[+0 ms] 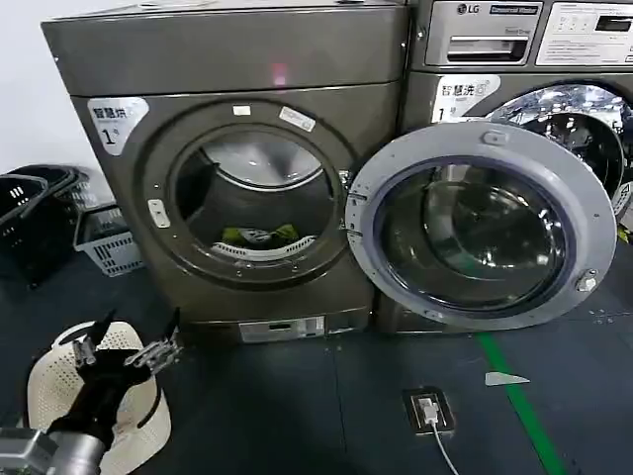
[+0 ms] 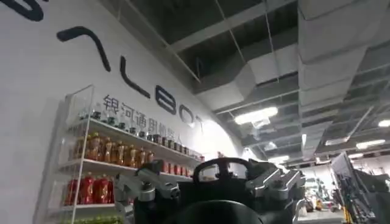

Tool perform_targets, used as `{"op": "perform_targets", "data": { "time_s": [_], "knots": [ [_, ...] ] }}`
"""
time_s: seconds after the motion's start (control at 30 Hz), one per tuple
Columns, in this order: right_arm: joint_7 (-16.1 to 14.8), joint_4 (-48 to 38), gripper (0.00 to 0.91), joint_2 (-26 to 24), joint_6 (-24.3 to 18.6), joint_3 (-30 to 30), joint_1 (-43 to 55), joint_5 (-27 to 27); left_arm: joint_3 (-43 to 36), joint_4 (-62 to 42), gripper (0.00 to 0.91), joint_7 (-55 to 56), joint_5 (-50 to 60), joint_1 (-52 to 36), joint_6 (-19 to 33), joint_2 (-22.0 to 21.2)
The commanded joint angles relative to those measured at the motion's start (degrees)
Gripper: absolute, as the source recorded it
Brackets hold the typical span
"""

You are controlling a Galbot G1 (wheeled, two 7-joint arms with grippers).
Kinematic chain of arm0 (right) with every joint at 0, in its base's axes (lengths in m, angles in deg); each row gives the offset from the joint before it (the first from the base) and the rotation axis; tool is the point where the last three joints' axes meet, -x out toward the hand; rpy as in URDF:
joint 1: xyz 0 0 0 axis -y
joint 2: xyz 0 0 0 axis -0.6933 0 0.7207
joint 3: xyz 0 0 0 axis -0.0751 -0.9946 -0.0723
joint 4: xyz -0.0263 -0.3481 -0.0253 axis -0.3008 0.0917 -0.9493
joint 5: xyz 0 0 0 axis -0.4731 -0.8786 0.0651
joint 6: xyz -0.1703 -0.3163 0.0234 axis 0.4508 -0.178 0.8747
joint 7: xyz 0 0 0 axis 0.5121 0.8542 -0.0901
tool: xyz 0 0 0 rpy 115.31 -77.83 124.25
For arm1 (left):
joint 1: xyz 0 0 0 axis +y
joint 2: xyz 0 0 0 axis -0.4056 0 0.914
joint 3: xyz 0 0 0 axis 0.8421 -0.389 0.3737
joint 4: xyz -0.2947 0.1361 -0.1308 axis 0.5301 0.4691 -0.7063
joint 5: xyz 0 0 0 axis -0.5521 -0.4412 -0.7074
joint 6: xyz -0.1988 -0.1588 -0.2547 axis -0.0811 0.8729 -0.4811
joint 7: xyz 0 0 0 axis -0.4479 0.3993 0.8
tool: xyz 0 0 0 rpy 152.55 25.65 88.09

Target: Grasp the clothes from the dryer.

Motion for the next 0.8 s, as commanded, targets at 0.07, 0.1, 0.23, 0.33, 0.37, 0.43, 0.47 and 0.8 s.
{"op": "perform_targets", "data": {
  "time_s": [0.07, 0.1, 0.23, 0.33, 0.37, 0.43, 0.47, 0.8],
  "knots": [
    [-0.4, -0.1, 0.907, -0.1, -0.9, 0.0, 0.1, 0.0, 0.0, 0.1, 0.907, 0.0, 0.0, 0.0, -0.1, 0.0],
    [-0.4, -0.1, 0.907, -0.1, -0.6, 0.1, 0.1, -0.1, 0.0, 0.1, 0.907, 0.0, 0.0, 0.0, -0.1, 0.0],
    [-0.3, 0.0, 0.907, -0.1, -0.6, 0.0, 0.1, 0.0, 0.0, 0.1, 0.907, 0.0, 0.0, 0.0, -0.1, 0.0],
    [-0.3, 0.0, 0.907, -0.1, -0.6, 0.2, 0.0, 0.1, 0.0, 0.2, 0.907, 0.0, -0.1, 0.0, -0.1, 0.0],
    [-0.3, 0.0, 0.907, -0.1, -0.6, 0.3, 0.0, 0.1, 0.0, 0.2, 0.907, 0.0, -0.1, 0.0, 0.0, 0.0],
    [-0.3, 0.0, 0.907, 0.0, -0.8, 0.3, -0.2, 0.2, 0.0, 0.2, 0.907, 0.0, -0.1, 0.0, -0.1, 0.0],
    [-0.3, 0.0, 0.907, 0.0, -1.1, 0.3, -0.2, 0.3, -0.1, 0.2, 0.907, -0.1, -0.1, 0.0, -0.1, 0.0],
    [-1.5, 0.1, 0.907, 0.2, -2.1, 0.3, -0.1, 0.8, 0.0, 0.3, 0.907, -0.1, 0.0, -0.1, 0.0, -0.1]
  ]
}}
